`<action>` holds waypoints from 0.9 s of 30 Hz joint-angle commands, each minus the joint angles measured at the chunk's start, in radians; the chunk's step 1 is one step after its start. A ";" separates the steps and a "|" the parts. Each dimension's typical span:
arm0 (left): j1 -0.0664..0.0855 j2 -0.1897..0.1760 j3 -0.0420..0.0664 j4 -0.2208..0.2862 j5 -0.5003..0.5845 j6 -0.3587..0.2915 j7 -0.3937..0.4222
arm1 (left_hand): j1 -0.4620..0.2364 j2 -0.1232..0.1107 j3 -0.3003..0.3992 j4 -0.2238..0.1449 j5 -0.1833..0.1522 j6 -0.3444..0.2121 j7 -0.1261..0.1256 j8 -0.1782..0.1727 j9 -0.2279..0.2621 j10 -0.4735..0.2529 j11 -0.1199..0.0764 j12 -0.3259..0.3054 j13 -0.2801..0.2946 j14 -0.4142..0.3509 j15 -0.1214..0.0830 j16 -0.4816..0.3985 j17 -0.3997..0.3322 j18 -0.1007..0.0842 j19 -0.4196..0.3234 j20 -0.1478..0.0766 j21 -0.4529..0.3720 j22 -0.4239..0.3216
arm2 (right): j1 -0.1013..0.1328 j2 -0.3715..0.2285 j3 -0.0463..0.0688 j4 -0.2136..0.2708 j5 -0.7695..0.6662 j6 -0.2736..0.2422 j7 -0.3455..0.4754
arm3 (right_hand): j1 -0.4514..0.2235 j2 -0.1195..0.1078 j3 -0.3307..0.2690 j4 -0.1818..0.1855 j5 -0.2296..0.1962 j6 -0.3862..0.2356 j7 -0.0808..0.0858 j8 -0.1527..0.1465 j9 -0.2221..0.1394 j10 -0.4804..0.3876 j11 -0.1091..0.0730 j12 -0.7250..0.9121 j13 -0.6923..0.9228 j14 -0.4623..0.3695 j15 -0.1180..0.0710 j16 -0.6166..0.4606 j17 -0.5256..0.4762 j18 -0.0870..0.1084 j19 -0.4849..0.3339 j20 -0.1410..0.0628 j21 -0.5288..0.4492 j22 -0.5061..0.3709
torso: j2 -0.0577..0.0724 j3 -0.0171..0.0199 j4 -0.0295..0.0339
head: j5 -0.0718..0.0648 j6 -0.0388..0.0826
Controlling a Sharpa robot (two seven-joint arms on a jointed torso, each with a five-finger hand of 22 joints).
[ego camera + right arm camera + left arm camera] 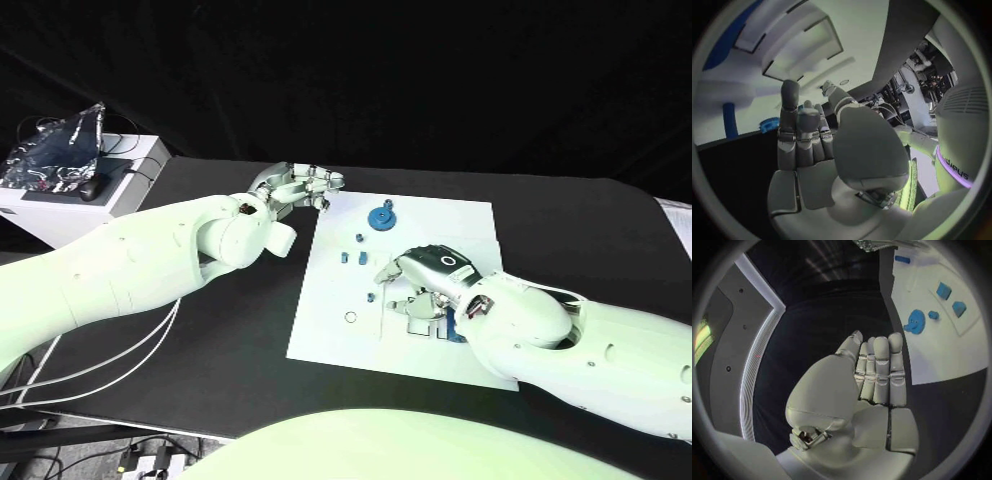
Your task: Assemble the parts on the task board
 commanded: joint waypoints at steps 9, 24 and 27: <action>0.000 0.004 0.001 -0.004 -0.002 0.024 0.003 | 0.005 0.003 -0.007 0.001 0.003 -0.011 0.000 0.007 -0.001 -0.008 0.000 -0.004 -0.001 0.004 0.003 -0.003 0.001 0.012 0.006 0.004 -0.004 0.013 | 0.093 -0.131 0.021 0.003 0.159 0.043 0.052 | 0.003 0.013 0.013 -0.026 0.018 0.025 0.022 0.000 0.000 0.104 -0.029 -0.004 0.001 0.006 -0.014 0.009 0.023 0.004 0.010 -0.013 -0.002 0.014 | 0.000 -0.0016 0.0012 | -0.034 0.000; 0.000 0.006 0.001 0.000 -0.003 0.030 0.005 | 0.005 0.003 -0.009 0.001 0.002 -0.012 -0.001 0.008 -0.001 -0.009 0.000 -0.002 -0.001 0.002 0.004 -0.004 0.002 0.012 0.006 0.005 -0.006 0.013 | 0.131 -0.186 0.022 -0.017 0.058 0.209 0.010 | 0.005 -0.011 -0.072 0.010 0.014 0.038 -0.009 0.000 0.000 0.036 -0.016 0.002 0.002 0.005 -0.005 -0.008 0.025 0.000 0.014 -0.010 -0.026 0.012 | 0.002 0.0002 0.0011 | -0.047 0.001; 0.000 0.005 0.001 0.000 -0.003 0.030 0.006 | 0.005 0.003 -0.009 0.001 0.002 -0.012 -0.001 0.008 -0.001 -0.009 0.000 -0.002 -0.001 0.002 0.004 -0.004 0.002 0.012 0.006 0.005 -0.006 0.013 | 0.128 -0.172 0.020 -0.029 0.049 0.201 0.008 | 0.015 -0.009 -0.068 0.018 0.015 0.032 -0.009 0.000 0.000 0.034 -0.015 0.002 0.002 0.006 -0.004 -0.007 0.027 0.003 0.016 -0.007 -0.028 0.013 | 0.002 0.0006 0.0011 | -0.047 0.001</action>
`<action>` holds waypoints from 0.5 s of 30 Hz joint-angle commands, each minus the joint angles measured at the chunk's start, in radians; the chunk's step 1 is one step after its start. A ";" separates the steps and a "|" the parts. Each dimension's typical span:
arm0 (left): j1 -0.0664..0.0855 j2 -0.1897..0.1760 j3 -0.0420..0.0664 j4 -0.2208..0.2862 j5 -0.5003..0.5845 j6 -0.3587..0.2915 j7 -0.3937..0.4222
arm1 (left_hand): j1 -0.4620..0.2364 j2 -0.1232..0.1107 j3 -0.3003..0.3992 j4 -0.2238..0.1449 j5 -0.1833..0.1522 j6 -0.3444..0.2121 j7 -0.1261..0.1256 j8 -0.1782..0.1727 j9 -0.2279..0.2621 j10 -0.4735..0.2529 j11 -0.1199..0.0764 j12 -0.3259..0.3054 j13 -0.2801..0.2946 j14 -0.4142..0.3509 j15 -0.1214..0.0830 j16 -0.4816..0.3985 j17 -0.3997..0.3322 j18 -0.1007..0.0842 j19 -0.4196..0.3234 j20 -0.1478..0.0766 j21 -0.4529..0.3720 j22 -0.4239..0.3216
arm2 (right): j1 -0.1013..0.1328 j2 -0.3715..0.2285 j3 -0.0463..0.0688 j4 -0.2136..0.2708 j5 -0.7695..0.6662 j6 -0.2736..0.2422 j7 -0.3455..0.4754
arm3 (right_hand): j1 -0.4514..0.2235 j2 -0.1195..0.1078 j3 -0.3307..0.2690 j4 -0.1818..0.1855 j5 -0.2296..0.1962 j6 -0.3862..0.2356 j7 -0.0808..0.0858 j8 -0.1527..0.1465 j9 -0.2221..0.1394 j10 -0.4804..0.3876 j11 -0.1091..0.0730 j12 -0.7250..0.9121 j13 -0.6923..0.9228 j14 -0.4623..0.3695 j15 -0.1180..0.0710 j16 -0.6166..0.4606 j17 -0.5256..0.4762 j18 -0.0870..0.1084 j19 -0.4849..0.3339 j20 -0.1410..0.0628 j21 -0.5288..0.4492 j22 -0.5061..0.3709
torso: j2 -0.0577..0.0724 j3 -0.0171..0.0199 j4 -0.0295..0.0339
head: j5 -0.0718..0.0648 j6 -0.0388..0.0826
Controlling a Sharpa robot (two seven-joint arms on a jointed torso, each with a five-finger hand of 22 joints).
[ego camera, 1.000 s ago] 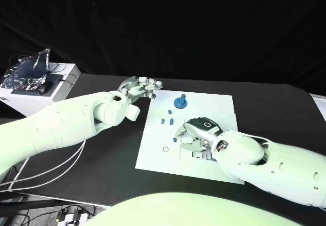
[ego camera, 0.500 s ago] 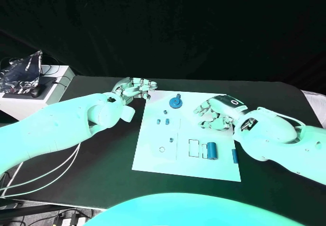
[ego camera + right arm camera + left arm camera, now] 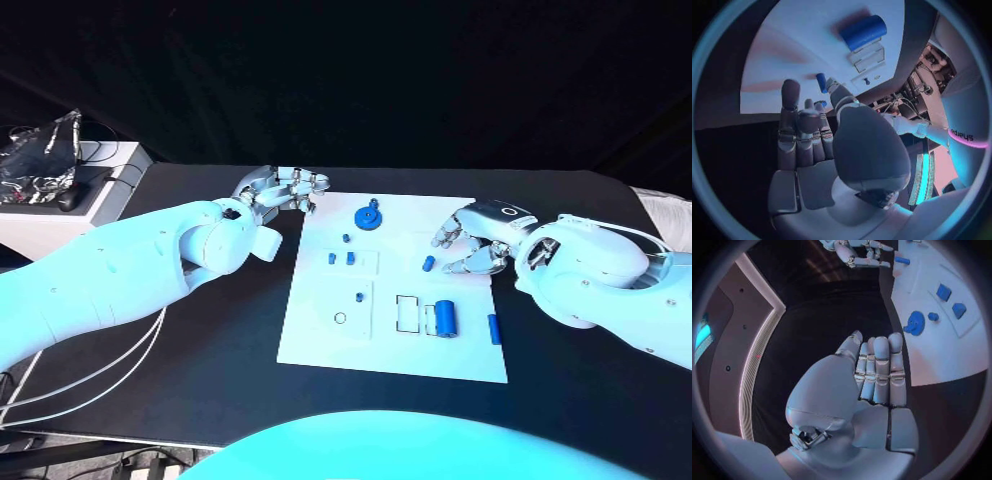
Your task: Assemble the parts on the task board
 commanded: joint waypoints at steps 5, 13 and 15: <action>0.000 0.001 0.001 0.003 -0.002 0.021 0.008 | 0.005 0.003 -0.006 -0.002 0.002 -0.005 -0.001 0.003 -0.001 -0.009 0.000 -0.002 -0.002 0.002 0.004 -0.004 0.001 0.012 0.002 0.001 -0.006 0.013 | -0.012 0.041 -0.003 -0.034 -0.054 0.029 -0.007 | 0.013 0.010 0.013 0.003 -0.002 -0.012 -0.001 0.000 0.000 0.008 -0.003 0.001 0.000 0.001 0.008 -0.001 0.006 0.019 0.008 0.000 -0.004 0.001 | 0.000 -0.0014 0.0029 | -0.007 0.000; 0.000 -0.001 0.001 0.004 -0.003 0.021 0.007 | 0.005 0.003 -0.006 -0.002 0.002 -0.005 -0.001 0.003 -0.001 -0.009 0.000 -0.002 -0.002 0.002 0.004 -0.004 0.001 0.012 0.002 0.001 -0.006 0.013 | -0.026 0.075 -0.004 -0.063 -0.050 0.029 0.005 | 0.001 0.029 0.076 -0.023 -0.005 -0.005 0.005 0.000 0.000 0.034 -0.009 -0.001 -0.001 0.002 0.003 0.005 0.014 0.018 0.010 -0.005 -0.004 0.016 | -0.001 -0.0021 0.0024 | -0.007 0.000; 0.000 -0.001 0.001 0.004 -0.003 0.021 0.006 | 0.005 0.003 -0.006 -0.002 0.002 -0.005 -0.001 0.003 -0.001 -0.009 0.000 -0.002 -0.002 0.002 0.004 -0.004 0.001 0.012 0.002 0.001 -0.006 0.013 | -0.028 0.078 -0.004 -0.065 -0.047 0.034 0.008 | -0.002 0.033 0.090 -0.026 -0.006 0.001 0.008 0.000 0.000 0.043 -0.011 -0.001 0.000 0.003 0.002 0.005 0.015 0.017 0.009 -0.006 -0.004 0.019 | -0.001 -0.0022 0.0015 | -0.007 0.000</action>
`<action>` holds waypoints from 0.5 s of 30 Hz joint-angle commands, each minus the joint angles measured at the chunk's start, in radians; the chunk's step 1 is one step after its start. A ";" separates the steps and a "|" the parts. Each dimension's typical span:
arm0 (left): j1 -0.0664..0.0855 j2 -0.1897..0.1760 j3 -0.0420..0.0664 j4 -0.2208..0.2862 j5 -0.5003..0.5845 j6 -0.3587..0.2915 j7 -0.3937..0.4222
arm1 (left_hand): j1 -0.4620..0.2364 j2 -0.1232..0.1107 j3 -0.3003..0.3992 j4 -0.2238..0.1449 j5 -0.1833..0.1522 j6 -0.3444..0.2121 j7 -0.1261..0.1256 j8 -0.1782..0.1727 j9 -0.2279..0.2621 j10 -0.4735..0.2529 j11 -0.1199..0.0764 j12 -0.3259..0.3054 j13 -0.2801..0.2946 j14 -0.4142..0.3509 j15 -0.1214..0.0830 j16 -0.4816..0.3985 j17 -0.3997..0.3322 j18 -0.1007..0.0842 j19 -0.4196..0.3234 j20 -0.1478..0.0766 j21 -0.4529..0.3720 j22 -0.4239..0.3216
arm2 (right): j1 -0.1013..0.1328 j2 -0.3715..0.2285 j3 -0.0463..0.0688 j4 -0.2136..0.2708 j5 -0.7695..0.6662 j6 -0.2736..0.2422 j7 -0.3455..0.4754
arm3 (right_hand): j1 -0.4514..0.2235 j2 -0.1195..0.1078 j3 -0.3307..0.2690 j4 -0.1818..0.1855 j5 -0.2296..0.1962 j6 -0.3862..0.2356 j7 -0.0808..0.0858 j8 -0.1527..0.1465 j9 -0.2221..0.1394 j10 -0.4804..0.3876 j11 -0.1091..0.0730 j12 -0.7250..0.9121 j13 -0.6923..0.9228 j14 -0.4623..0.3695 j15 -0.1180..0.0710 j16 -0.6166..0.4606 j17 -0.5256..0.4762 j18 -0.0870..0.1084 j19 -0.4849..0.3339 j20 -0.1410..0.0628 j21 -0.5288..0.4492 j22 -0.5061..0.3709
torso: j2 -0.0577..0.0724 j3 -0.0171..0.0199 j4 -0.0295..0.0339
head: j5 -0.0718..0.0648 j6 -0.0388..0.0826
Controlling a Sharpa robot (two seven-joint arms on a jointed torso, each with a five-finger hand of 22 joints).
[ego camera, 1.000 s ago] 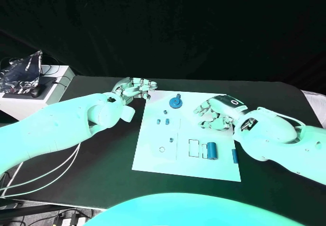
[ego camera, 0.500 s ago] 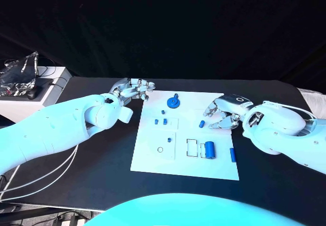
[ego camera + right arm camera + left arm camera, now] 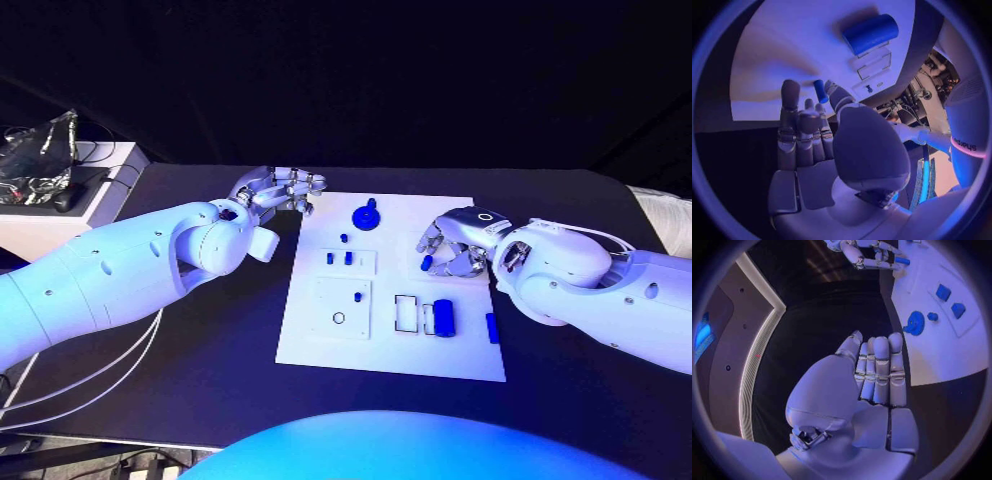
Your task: Assemble the parts on the task board
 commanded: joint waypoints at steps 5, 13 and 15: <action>0.000 0.000 0.001 0.002 -0.002 0.019 0.006 | 0.005 0.003 -0.006 -0.002 0.002 -0.005 -0.001 0.004 -0.001 -0.009 0.000 -0.002 -0.001 0.002 0.004 -0.004 0.001 0.012 0.002 0.001 -0.006 0.013 | -0.004 0.007 -0.001 -0.003 -0.009 0.032 0.015 | -0.016 0.016 0.056 -0.006 -0.003 0.035 0.014 0.000 0.000 0.049 -0.011 -0.003 0.000 0.005 -0.005 0.008 0.007 0.013 0.004 -0.010 -0.003 0.011 | -0.001 0.0001 -0.0027 | 0.004 0.000; 0.000 -0.001 0.001 0.002 -0.002 0.019 0.006 | 0.005 0.003 -0.006 -0.002 0.002 -0.005 -0.001 0.004 -0.001 -0.009 0.000 -0.002 -0.001 0.002 0.004 -0.004 0.001 0.012 0.002 0.001 -0.006 0.013 | -0.005 0.010 -0.001 -0.003 -0.007 0.040 0.014 | -0.024 0.043 0.121 -0.014 -0.020 0.086 0.022 0.001 0.001 0.088 -0.020 -0.003 0.000 0.007 -0.012 0.015 0.018 0.007 0.004 -0.018 -0.001 0.025 | 0.000 0.0005 -0.0011 | 0.004 0.000; 0.000 -0.001 0.001 0.002 -0.002 0.019 0.006 | 0.005 0.004 -0.007 -0.002 0.002 -0.006 -0.001 0.007 -0.001 -0.010 0.000 0.001 -0.002 0.002 0.004 -0.002 0.002 0.012 0.003 0.001 -0.008 0.015 | -0.005 0.010 -0.002 -0.003 -0.007 0.041 0.013 | -0.028 0.049 0.161 -0.015 -0.049 0.099 0.021 0.001 0.001 0.099 -0.023 -0.003 0.000 0.007 -0.015 0.016 0.022 0.004 0.004 -0.021 0.000 0.031 | 0.000 0.0004 -0.0015 | 0.004 0.000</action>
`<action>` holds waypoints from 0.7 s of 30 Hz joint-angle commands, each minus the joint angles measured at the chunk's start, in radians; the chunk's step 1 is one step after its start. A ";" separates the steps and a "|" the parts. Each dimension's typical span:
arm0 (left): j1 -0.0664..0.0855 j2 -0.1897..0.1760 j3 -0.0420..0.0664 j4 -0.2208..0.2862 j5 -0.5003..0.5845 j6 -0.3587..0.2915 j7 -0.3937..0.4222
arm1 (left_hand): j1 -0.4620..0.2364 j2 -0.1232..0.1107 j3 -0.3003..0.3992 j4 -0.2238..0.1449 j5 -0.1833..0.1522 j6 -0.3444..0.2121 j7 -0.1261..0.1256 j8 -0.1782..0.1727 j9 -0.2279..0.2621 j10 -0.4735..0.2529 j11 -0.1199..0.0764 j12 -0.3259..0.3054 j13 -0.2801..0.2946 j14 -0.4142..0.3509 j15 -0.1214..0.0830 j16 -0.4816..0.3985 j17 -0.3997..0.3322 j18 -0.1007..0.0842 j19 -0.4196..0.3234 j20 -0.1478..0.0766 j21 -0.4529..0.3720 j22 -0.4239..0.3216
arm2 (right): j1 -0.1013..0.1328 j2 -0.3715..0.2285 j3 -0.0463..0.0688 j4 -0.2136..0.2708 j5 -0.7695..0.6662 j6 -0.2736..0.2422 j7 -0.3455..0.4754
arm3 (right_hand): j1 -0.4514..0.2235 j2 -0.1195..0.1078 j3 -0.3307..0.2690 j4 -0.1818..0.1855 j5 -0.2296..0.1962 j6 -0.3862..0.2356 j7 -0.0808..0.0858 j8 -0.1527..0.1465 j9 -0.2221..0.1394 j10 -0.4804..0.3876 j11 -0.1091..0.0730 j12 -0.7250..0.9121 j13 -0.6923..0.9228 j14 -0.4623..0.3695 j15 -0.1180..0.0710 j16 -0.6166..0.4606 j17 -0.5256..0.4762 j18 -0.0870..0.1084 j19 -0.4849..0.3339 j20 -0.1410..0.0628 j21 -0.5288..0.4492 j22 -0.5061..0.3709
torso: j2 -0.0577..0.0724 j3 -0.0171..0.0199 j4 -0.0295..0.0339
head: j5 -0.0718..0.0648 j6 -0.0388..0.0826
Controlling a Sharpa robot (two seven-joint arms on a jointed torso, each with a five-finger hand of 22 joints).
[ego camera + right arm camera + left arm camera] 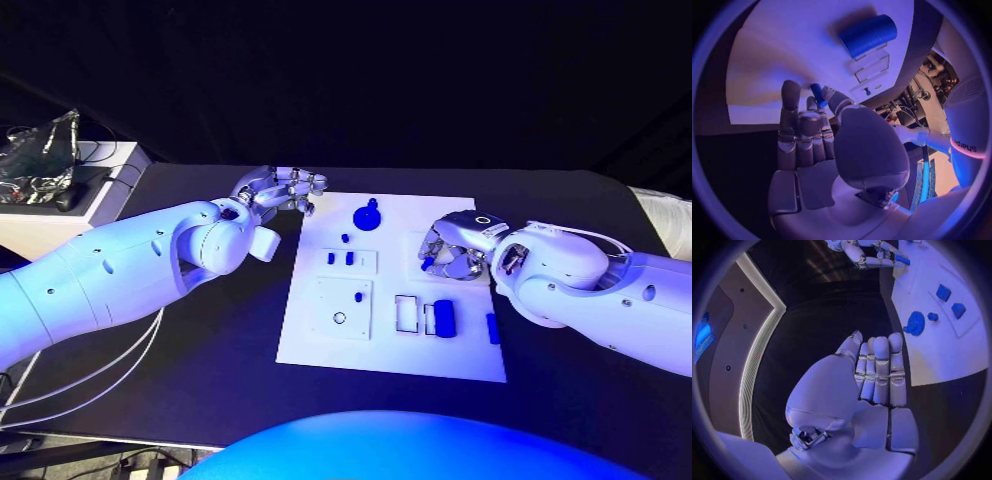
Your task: Assemble the parts on the task board
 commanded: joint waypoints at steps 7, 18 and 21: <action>0.000 0.000 0.001 0.002 -0.002 0.017 0.006 | 0.005 0.004 -0.007 -0.002 0.002 -0.006 -0.001 0.007 -0.001 -0.010 0.000 0.001 -0.002 0.002 0.004 -0.002 0.002 0.012 0.003 0.001 -0.004 0.015 | -0.001 0.002 0.000 0.003 -0.013 0.014 0.005 | 0.006 0.051 0.070 -0.011 -0.059 0.047 -0.008 0.004 0.005 0.050 -0.014 -0.002 0.002 0.001 -0.016 0.008 0.009 -0.002 -0.002 -0.013 0.000 0.013 | 0.000 0.0006 0.0000 | 0.000 0.000; 0.000 0.000 0.001 0.002 -0.002 0.017 0.006 | 0.005 0.004 -0.007 -0.002 0.002 -0.006 -0.001 0.007 -0.001 -0.010 0.000 0.001 -0.002 0.002 0.004 -0.002 0.002 0.012 0.003 0.001 -0.004 0.015 | -0.002 -0.012 0.001 0.025 -0.016 -0.058 -0.026 | 0.006 0.081 0.129 -0.049 -0.119 0.068 -0.006 0.005 0.014 0.084 -0.022 -0.003 0.003 0.004 -0.023 0.016 0.030 -0.011 -0.002 -0.024 0.003 0.036 | 0.000 0.0001 0.0005 | 0.003 0.000; 0.000 0.000 0.001 0.000 -0.002 0.017 0.006 | 0.005 0.004 -0.007 -0.002 0.002 -0.006 -0.001 0.007 -0.001 -0.010 0.000 0.001 -0.002 0.002 0.004 -0.002 0.002 0.012 0.003 0.001 -0.004 0.015 | 0.001 -0.025 0.004 0.041 0.015 -0.072 -0.026 | 0.001 0.081 0.133 -0.055 -0.119 0.069 -0.006 0.005 0.016 0.083 -0.022 -0.003 0.003 0.004 -0.023 0.015 0.032 -0.013 -0.003 -0.025 0.002 0.045 | -0.001 -0.0004 0.0004 | 0.004 0.000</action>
